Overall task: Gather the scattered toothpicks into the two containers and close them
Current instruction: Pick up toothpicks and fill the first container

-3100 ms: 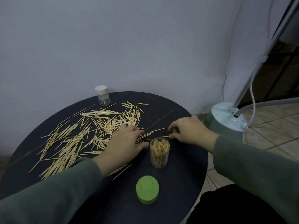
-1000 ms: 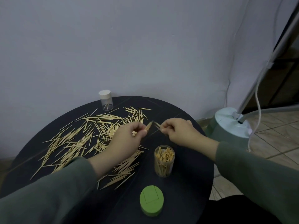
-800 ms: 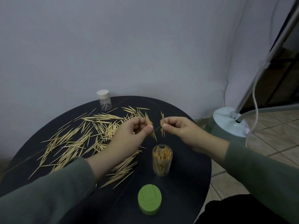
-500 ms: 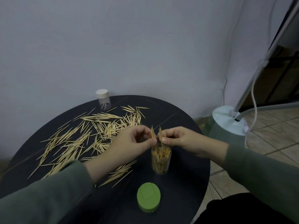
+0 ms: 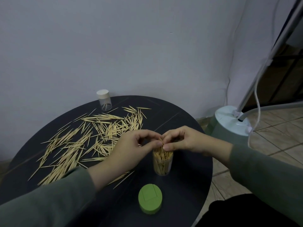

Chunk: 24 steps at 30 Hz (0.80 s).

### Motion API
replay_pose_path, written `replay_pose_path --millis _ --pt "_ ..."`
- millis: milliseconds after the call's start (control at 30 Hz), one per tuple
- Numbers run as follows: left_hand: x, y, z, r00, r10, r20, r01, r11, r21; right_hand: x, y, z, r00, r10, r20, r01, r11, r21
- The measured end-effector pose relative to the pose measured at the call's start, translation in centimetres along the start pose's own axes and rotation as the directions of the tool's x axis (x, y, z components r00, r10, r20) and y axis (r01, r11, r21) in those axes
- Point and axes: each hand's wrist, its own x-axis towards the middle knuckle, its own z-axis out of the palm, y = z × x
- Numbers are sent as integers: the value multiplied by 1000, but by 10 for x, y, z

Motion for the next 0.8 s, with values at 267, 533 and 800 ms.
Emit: replay_pose_path --millis 267,533,800 --pt "3 -4 0 997 73 24 -77 960 269 1 4 -4 999 -19 46 24 993 -114" --pt "0 1 2 983 157 95 -182 901 394 1 2 -3 999 -32 22 36 978 -207" --pt "-1 -6 -2 985 170 -4 -151 886 439 5 -1 1 999 -33 -34 24 967 -254"
